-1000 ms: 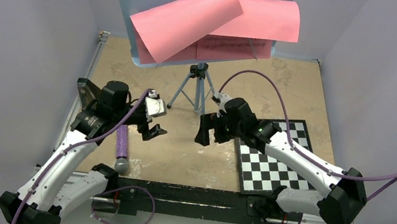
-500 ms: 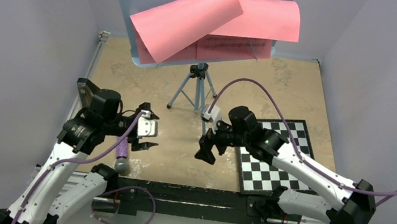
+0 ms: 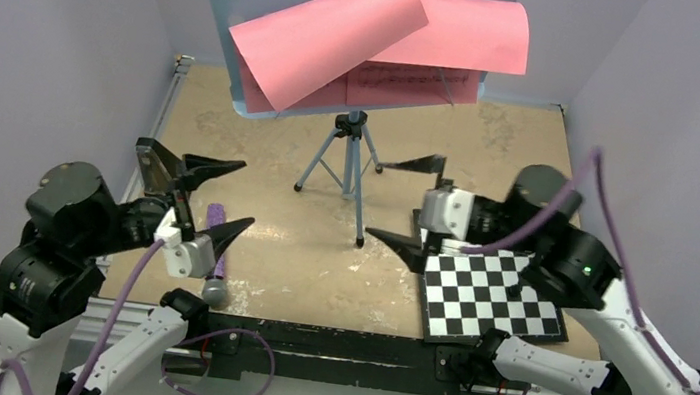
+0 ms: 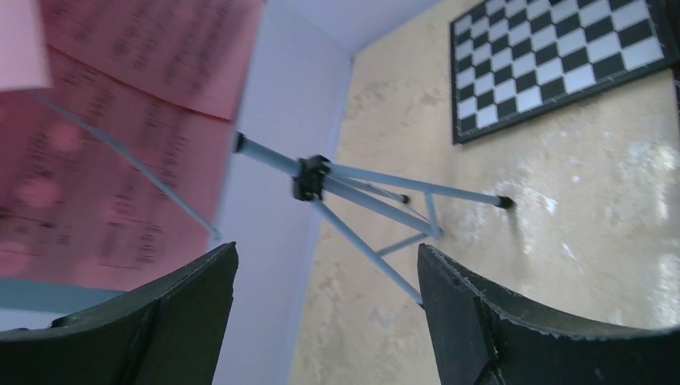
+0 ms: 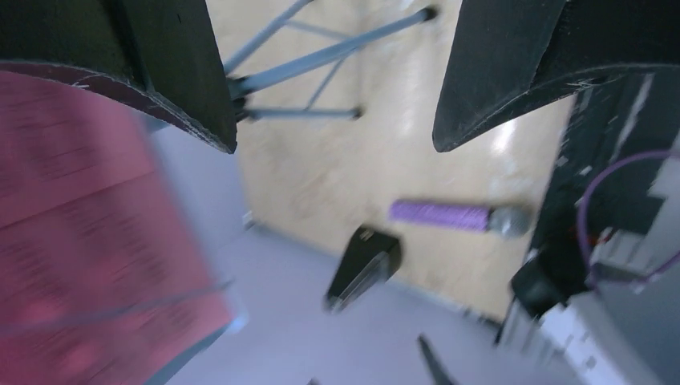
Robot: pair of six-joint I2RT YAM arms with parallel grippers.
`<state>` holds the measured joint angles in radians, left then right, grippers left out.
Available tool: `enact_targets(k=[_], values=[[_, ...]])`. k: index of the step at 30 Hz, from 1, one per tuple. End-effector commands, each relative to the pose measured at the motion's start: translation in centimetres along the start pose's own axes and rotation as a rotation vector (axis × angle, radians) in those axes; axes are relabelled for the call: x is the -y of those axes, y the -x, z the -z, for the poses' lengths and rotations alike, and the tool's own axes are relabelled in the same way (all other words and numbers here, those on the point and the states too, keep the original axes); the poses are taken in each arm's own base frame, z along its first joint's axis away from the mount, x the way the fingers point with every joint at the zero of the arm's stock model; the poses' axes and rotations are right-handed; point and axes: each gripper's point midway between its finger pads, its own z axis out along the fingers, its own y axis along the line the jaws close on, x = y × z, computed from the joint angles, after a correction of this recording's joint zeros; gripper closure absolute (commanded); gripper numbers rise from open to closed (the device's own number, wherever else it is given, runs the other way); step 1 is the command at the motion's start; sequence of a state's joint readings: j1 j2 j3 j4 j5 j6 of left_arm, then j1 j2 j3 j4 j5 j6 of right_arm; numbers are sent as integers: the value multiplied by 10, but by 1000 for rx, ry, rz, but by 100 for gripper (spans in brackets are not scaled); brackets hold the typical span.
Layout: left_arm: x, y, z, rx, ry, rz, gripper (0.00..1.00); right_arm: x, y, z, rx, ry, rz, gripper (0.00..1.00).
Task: Pack up the instrument practice props
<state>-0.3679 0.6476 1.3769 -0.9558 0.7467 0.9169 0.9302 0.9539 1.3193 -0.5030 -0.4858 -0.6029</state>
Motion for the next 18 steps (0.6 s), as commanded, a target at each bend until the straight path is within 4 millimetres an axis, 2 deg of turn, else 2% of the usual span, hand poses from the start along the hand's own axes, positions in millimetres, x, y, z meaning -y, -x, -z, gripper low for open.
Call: enact_targets(k=[1,5,7,9,13,18], values=[[-54,41,9,73,157,-62,15,48,81,34,112,-141,193,5],[-92,61,16,96,281,-130,17,91,127,52,176,-310,315,6],[-105,65,16,108,324,-139,17,109,143,55,189,-376,426,6],[-110,68,11,126,319,-146,17,127,154,57,180,-441,536,2],[-123,78,4,190,337,-97,20,165,183,63,167,-577,662,2],[-157,86,13,192,479,-154,22,184,201,56,162,-649,884,2]])
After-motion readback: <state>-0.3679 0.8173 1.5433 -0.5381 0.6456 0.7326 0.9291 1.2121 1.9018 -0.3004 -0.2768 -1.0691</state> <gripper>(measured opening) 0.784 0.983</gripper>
